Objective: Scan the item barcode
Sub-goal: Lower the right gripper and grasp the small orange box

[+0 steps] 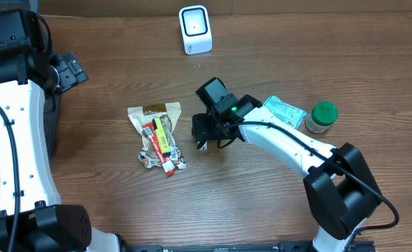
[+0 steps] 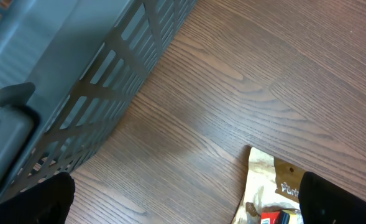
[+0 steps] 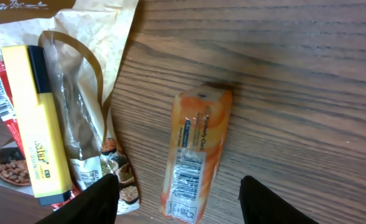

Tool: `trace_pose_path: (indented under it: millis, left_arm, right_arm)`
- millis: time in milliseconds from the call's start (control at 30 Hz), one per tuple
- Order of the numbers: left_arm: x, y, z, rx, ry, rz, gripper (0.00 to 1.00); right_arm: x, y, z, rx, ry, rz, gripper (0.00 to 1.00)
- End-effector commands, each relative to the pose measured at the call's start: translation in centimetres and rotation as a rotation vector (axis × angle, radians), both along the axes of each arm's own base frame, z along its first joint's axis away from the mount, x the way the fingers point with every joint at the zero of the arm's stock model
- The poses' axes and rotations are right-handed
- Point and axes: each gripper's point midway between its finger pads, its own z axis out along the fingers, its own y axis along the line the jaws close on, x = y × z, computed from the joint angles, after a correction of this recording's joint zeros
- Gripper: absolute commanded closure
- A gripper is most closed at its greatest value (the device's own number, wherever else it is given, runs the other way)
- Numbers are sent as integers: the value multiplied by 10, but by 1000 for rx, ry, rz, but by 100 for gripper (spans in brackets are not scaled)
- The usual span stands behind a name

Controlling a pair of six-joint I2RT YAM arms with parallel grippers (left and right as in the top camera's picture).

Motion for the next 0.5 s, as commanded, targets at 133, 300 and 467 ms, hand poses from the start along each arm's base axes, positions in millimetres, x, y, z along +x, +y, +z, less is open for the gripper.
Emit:
trace_pose_path:
  millis: [133, 300, 467]
  left_arm:
    - [-1, 2, 14, 24, -34, -4, 0]
    - [-1, 2, 14, 24, -34, -4, 0]
    - [-1, 2, 14, 24, -34, -4, 0]
  right_arm:
    - [-10, 12, -23, 35, 92, 5, 37]
    - [-16, 27, -16, 118, 107, 77, 37]
    - [-27, 46, -5, 227, 103, 240, 36]
